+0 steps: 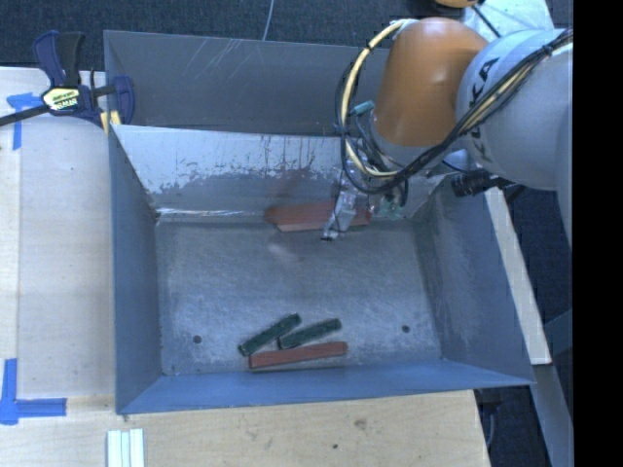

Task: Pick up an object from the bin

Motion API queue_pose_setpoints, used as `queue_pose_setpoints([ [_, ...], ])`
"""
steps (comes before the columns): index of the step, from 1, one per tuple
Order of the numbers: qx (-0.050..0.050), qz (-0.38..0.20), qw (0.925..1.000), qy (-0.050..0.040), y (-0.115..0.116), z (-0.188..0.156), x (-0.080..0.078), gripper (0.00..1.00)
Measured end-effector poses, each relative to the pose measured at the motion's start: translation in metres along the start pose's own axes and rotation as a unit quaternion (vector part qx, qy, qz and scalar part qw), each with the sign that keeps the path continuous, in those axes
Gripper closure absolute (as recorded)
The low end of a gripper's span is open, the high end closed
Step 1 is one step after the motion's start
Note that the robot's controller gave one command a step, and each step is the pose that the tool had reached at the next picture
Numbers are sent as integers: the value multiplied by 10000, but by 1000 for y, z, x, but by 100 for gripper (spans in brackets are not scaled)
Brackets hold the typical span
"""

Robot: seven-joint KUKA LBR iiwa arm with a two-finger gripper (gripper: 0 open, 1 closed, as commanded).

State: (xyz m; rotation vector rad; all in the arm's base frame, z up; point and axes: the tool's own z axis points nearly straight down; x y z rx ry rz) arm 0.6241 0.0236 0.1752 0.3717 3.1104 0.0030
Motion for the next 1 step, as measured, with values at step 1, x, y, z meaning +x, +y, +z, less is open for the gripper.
queue_pose_setpoints([
  [1,17,184,9998,47,-9,-49,12,100],
])
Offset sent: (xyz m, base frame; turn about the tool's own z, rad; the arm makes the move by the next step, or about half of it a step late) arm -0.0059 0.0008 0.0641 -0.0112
